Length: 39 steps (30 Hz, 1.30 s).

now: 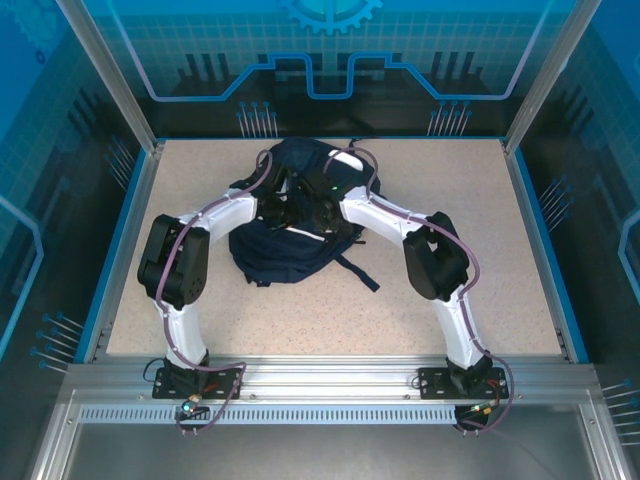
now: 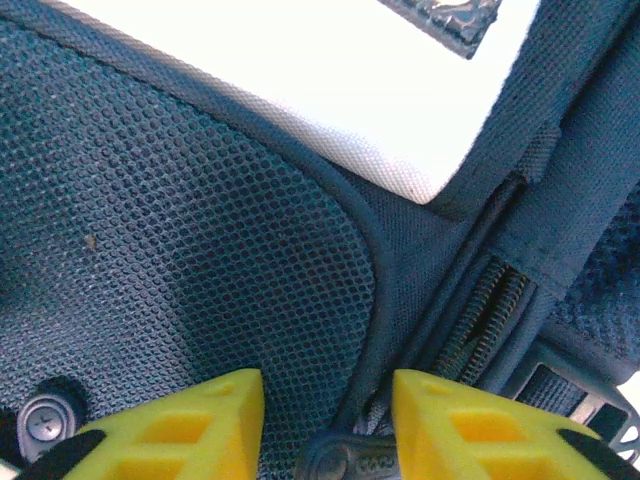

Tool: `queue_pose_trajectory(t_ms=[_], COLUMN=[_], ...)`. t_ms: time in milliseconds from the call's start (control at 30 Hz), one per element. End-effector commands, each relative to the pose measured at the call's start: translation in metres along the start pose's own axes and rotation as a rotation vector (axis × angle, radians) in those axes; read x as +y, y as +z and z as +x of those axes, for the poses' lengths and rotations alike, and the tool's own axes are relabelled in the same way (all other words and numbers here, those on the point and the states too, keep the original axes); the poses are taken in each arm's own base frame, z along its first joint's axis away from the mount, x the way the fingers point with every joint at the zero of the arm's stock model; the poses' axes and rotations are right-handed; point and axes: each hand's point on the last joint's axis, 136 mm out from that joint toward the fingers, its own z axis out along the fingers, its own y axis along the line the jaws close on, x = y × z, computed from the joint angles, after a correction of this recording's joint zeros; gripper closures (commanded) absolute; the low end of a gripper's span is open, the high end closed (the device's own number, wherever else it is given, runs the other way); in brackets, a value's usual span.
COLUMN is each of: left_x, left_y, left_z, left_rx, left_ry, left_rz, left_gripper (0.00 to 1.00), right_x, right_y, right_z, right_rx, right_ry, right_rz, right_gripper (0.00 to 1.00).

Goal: Pack books, pencil case, and school supplies into a backpack

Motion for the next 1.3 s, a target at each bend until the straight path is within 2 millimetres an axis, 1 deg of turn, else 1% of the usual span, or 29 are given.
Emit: queue_pose_trajectory(t_ms=[0,133,233,300,367,467,533,667,767,833,1000,1200,1267], left_x=[0.029,0.031,0.033,0.033,0.033,0.032,0.032,0.032,0.031,0.030,0.029,0.026,0.025], left_y=[0.032,0.035,0.035,0.035,0.035,0.035,0.034,0.034,0.033,0.033,0.032,0.032,0.032], left_z=[0.027,0.030,0.031,0.031,0.030,0.030,0.030,0.030,0.030,0.031,0.031,0.032,0.033], left_rx=[0.085,0.094,0.095,0.094,0.093,0.094,0.095,0.095,0.095,0.096,0.098,0.102,0.102], left_ry=[-0.010,-0.009,-0.010,-0.010,-0.009,-0.004,0.002,0.008,0.008,0.008,0.011,0.014,0.015], left_rz=[-0.117,-0.122,-0.128,-0.130,-0.130,-0.129,-0.130,-0.127,-0.121,-0.117,-0.111,-0.101,-0.100], left_gripper=[0.78,0.78,0.78,0.78,0.78,0.78,0.78,0.78,0.78,0.78,0.78,0.78,0.78], right_x=[-0.006,-0.007,-0.009,-0.011,-0.014,-0.013,-0.018,-0.026,-0.032,-0.035,-0.029,-0.028,-0.028], right_y=[0.009,0.008,0.002,-0.004,-0.009,-0.019,-0.028,-0.036,-0.032,-0.026,-0.014,-0.011,-0.010], right_z=[0.017,0.017,0.015,0.013,0.012,0.014,0.017,0.023,0.026,0.026,0.020,0.011,0.012], right_rx=[0.051,0.050,0.034,0.022,0.014,0.011,0.001,-0.007,0.006,0.028,0.055,0.041,0.053], right_ry=[-0.010,-0.013,-0.014,-0.017,-0.026,-0.055,-0.057,-0.013,0.049,0.097,0.158,0.216,0.228], right_rz=[0.070,0.072,0.070,0.071,0.070,0.039,0.025,-0.008,-0.036,-0.051,-0.119,-0.172,-0.189], right_gripper=[0.68,0.78,0.83,0.84,0.82,0.76,0.71,0.69,0.72,0.73,0.63,0.60,0.60])
